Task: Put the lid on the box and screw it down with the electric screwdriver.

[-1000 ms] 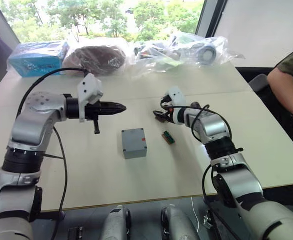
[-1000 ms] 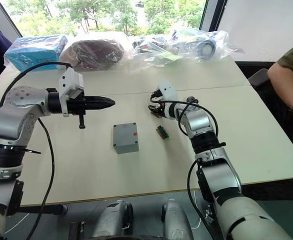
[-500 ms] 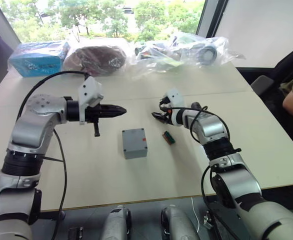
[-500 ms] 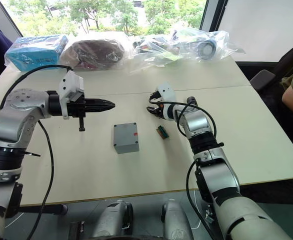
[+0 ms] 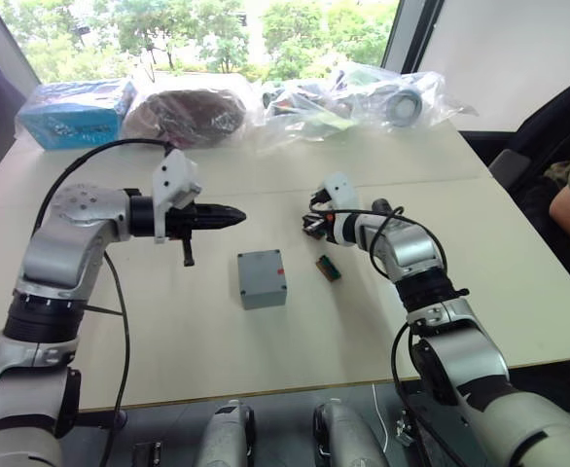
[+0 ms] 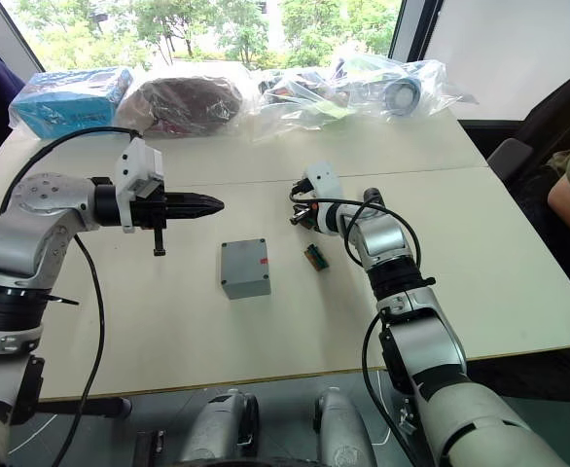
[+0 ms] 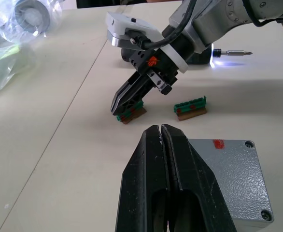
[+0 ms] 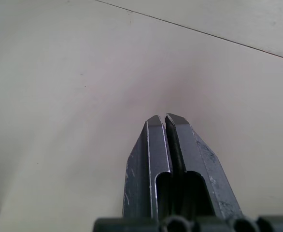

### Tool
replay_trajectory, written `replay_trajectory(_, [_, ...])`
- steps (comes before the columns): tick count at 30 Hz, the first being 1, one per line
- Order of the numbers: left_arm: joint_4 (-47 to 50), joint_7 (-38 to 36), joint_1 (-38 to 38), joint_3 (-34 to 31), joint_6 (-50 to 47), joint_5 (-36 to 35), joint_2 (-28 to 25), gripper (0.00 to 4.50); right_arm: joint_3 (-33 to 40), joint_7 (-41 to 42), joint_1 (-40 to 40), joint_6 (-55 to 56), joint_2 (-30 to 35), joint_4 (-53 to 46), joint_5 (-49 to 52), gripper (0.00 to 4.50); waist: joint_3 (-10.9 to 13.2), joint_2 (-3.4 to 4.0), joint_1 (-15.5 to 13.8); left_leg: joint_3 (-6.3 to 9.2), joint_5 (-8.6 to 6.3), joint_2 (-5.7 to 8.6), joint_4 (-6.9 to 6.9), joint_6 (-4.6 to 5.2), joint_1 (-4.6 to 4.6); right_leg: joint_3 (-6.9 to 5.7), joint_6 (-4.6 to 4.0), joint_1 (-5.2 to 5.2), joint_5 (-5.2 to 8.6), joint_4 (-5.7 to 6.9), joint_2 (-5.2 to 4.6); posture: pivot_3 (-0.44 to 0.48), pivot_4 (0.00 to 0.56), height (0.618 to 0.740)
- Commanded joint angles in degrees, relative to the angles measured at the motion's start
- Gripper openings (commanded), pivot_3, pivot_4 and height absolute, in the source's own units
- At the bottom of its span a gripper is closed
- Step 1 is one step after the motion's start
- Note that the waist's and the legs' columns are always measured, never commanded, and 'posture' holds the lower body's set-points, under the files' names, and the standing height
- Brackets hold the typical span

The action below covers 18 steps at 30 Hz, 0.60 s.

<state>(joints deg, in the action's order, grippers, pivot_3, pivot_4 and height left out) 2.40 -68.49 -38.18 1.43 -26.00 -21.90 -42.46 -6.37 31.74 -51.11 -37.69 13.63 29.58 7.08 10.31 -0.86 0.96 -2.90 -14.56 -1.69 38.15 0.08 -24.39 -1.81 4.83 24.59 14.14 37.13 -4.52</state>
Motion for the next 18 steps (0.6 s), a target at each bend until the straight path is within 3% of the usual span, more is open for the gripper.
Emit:
replay_trajectory(1, [1.8,0.2,0.0,-0.7,0.0,-0.5,-0.9,0.0,1.3,0.4,-1.1,-2.4,1.1,-4.9,0.9,0.03,0.0,0.0,0.0,0.0,0.0,0.0,0.0,0.0,0.0,0.0,0.0,0.0,0.0,0.0,0.0,0.0,0.15,0.74])
replay_trajectory(12, [1.7,-0.1,1.0,-0.8,0.3,-0.4,-1.5,0.0,0.4,3.2,0.5,-17.7,5.0,-24.8,5.3,0.03,0.0,0.01,-0.1,0.01,0.0,-0.01,0.0,0.0,0.0,0.0,0.0,0.0,0.0,0.0,0.0,0.0,0.15,0.74])
replay_trajectory(18, [2.3,-1.6,1.8,-0.9,0.1,-1.0,-3.1,0.0,-5.9,9.3,3.0,-27.3,8.9,-42.0,11.2,0.03,0.0,0.0,-0.2,0.02,0.0,0.0,0.0,0.0,-0.01,0.0,0.0,0.01,0.0,-0.01,0.0,0.0,0.15,0.74])
